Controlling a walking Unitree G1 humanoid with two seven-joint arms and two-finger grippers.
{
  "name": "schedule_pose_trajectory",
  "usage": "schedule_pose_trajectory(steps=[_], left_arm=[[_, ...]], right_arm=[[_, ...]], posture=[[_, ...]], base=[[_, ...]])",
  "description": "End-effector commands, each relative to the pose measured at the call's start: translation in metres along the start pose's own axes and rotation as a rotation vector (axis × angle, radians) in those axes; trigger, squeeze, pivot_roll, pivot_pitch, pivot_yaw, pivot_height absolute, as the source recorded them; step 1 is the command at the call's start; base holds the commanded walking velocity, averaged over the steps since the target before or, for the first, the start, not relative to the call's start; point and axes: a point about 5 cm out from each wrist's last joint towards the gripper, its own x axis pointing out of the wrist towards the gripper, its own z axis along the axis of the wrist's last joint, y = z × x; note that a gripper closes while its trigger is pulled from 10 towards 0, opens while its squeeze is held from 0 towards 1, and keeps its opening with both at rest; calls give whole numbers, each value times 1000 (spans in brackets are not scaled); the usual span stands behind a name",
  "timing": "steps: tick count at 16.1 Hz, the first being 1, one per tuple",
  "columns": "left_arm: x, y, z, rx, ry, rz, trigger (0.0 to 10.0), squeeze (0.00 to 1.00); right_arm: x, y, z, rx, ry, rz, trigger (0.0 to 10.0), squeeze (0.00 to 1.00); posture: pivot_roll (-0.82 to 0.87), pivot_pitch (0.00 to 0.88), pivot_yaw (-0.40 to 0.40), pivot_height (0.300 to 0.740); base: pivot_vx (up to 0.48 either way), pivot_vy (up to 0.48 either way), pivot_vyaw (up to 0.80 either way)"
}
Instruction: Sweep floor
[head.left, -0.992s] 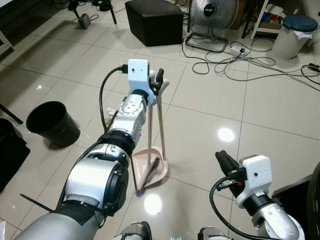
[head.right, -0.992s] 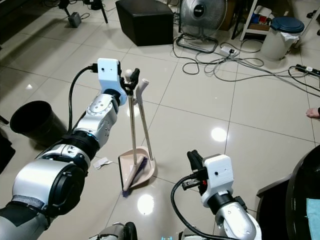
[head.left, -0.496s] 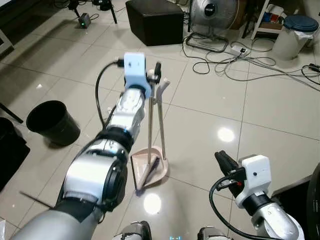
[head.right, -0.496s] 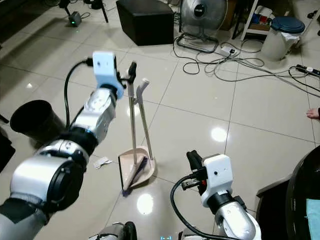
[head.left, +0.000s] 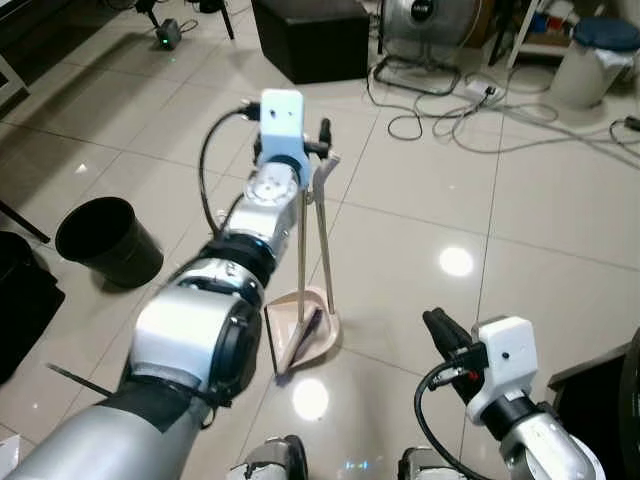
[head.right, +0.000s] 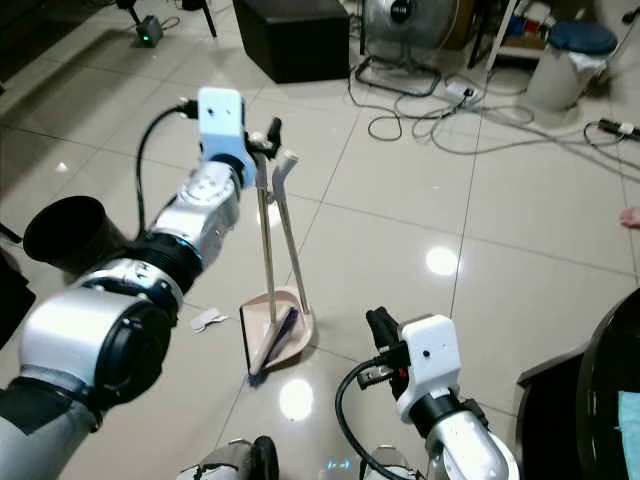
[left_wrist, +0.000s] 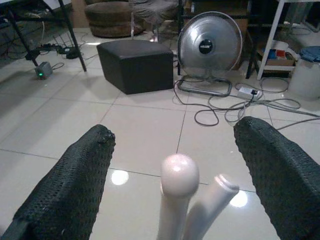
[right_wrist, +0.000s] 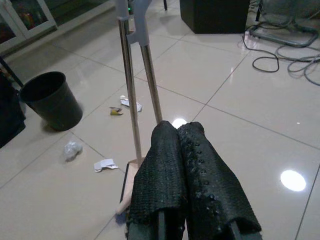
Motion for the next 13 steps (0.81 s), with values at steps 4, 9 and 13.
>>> schedule_pose_trajectory(steps=[4,9,13], left_arm=[[1,5,-2,-35,44,12,10000,0],[1,5,-5,-44,64,10,10000,0],[1,2,-6,-49,73,-7,10000,0]], right_arm=[[-7,7,0,27,12,7,10000,0],[-13,13,0,18,22,47,10000,0],[-11,8,14,-57,-83,8,10000,0]], posture=[[-204,230,136,740],[-213,246,141,740],[-217,249,146,740]], base=[[0,0,0],[0,0,0],[0,0,0]])
